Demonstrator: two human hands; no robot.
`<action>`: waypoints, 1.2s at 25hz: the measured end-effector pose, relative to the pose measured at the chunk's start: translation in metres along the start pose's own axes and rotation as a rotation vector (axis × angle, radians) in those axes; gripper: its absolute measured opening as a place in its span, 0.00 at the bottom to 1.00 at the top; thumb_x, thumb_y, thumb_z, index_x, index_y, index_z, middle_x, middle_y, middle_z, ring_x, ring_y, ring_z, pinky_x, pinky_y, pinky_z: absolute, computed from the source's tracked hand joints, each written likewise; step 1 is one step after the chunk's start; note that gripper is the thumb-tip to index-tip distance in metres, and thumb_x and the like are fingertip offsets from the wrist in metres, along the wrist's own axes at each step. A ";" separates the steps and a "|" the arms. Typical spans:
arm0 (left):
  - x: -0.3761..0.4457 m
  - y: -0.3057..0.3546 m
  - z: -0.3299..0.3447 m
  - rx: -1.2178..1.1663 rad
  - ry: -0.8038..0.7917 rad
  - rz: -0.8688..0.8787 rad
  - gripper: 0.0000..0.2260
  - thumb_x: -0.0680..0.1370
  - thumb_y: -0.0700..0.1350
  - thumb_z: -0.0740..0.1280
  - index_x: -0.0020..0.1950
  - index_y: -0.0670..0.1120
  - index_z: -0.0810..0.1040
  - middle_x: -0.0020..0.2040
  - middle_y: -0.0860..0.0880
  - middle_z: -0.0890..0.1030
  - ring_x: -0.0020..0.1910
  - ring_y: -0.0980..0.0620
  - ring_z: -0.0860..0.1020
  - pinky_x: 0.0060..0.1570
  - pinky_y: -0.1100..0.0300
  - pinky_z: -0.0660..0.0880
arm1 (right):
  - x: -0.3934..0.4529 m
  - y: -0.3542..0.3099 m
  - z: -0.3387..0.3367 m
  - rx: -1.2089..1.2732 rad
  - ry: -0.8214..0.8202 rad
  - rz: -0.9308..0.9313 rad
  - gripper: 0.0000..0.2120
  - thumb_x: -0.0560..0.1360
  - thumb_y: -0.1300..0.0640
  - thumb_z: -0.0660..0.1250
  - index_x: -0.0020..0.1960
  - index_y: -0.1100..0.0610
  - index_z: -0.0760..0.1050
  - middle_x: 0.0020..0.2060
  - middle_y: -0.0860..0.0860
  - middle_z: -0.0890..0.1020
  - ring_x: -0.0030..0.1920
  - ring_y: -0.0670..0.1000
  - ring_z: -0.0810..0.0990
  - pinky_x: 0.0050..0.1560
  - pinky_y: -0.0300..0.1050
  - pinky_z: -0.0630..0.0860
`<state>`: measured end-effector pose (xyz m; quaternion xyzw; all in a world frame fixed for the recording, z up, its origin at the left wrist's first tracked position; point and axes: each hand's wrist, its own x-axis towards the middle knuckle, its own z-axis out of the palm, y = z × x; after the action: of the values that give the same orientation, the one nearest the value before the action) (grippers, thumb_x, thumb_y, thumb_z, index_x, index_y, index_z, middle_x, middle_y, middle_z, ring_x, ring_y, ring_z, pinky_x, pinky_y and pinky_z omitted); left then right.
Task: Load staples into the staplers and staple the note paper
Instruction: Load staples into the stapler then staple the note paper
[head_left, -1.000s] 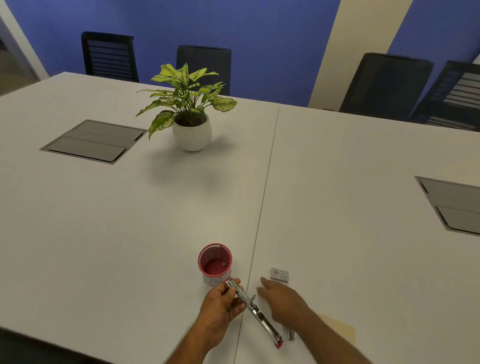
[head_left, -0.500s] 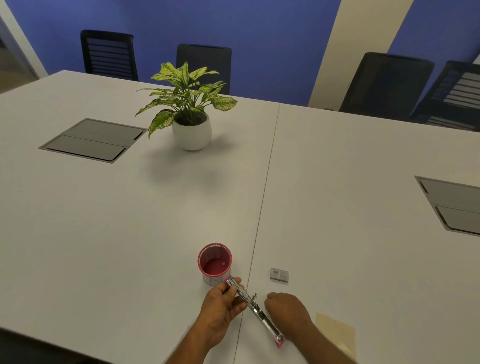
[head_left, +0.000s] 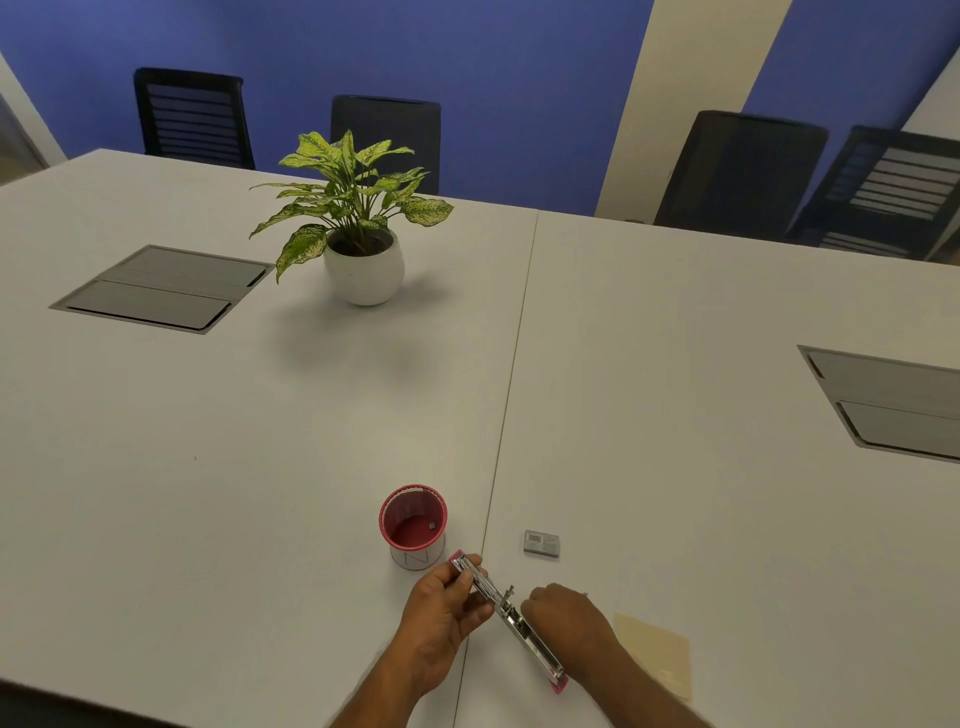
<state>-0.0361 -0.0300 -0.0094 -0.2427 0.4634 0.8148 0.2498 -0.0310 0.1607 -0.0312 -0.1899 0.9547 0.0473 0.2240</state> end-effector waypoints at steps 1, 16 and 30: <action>-0.001 0.000 0.000 -0.002 -0.003 0.001 0.10 0.82 0.36 0.61 0.60 0.39 0.80 0.43 0.44 0.85 0.46 0.43 0.84 0.42 0.53 0.83 | 0.000 -0.001 -0.001 -0.003 -0.007 0.001 0.11 0.76 0.70 0.61 0.56 0.64 0.76 0.54 0.62 0.80 0.58 0.62 0.78 0.55 0.58 0.76; -0.005 -0.005 0.008 0.014 -0.028 -0.007 0.10 0.82 0.36 0.61 0.60 0.39 0.80 0.42 0.45 0.84 0.41 0.47 0.84 0.40 0.55 0.82 | -0.034 0.011 -0.057 1.360 0.501 0.568 0.07 0.61 0.65 0.74 0.33 0.53 0.84 0.32 0.51 0.86 0.36 0.52 0.86 0.47 0.52 0.85; -0.012 -0.006 0.040 0.002 -0.118 -0.001 0.10 0.83 0.37 0.60 0.60 0.40 0.79 0.44 0.44 0.84 0.44 0.45 0.83 0.41 0.56 0.82 | -0.056 0.002 -0.083 1.724 0.585 0.485 0.06 0.66 0.70 0.77 0.39 0.61 0.85 0.38 0.59 0.87 0.41 0.60 0.87 0.46 0.52 0.85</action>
<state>-0.0299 0.0062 0.0122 -0.1945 0.4485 0.8271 0.2774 -0.0192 0.1668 0.0676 0.2409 0.6924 -0.6797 0.0225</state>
